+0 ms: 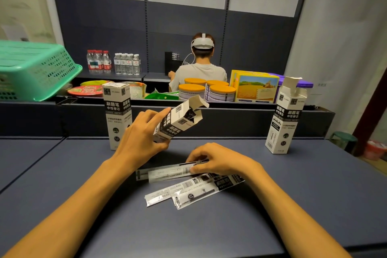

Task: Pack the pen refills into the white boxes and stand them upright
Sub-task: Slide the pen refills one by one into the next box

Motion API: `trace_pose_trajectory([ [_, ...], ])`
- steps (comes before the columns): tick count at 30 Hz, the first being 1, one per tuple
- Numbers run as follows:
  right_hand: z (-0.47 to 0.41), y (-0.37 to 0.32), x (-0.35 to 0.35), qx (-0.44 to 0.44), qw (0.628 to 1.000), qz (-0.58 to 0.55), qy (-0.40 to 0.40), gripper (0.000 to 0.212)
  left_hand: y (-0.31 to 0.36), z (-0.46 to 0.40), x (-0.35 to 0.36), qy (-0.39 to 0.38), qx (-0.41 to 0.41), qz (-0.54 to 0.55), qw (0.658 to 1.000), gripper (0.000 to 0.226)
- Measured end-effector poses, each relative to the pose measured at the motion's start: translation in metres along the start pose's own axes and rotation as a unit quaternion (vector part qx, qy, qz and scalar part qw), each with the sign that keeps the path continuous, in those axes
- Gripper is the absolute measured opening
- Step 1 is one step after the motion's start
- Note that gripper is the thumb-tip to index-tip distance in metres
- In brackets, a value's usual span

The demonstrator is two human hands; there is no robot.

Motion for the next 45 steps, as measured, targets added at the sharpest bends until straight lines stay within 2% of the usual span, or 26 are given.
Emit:
trace_pose_trajectory([
  [5,0.01,-0.002,-0.017,-0.01,0.999,0.005,0.042,0.02,-0.001,0.0,0.0,-0.001,-0.001,-0.001,1.0,0.089],
  [12,0.049,0.007,-0.071,-0.03,0.984,-0.053,0.168,0.018,0.001,-0.001,-0.001,0.0,-0.001,-0.002,1.0,0.093],
  [17,0.078,0.029,-0.107,-0.034,0.949,-0.131,0.286,0.019,0.0,-0.001,0.0,0.004,0.004,-0.011,1.0,0.088],
  [23,0.089,0.044,-0.121,-0.017,0.914,-0.063,0.4,0.019,0.003,-0.001,0.0,0.006,0.003,-0.012,1.0,0.088],
  [33,0.084,0.031,-0.119,-0.037,0.891,0.094,0.443,0.021,0.004,-0.002,0.0,0.001,0.011,-0.023,1.0,0.088],
  [45,0.084,0.023,-0.118,-0.034,0.899,0.117,0.421,0.019,0.005,-0.002,0.001,0.0,0.019,-0.029,0.999,0.09],
])
Point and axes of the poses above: each hand's wrist, its own z-axis away from the middle knuckle, its own x-axis out of the palm, y = z × x, the point moved 6 cm from there along -z, towards the middle knuckle, and after that the axes turned 9 degrees about x, right-handed, at the moved point
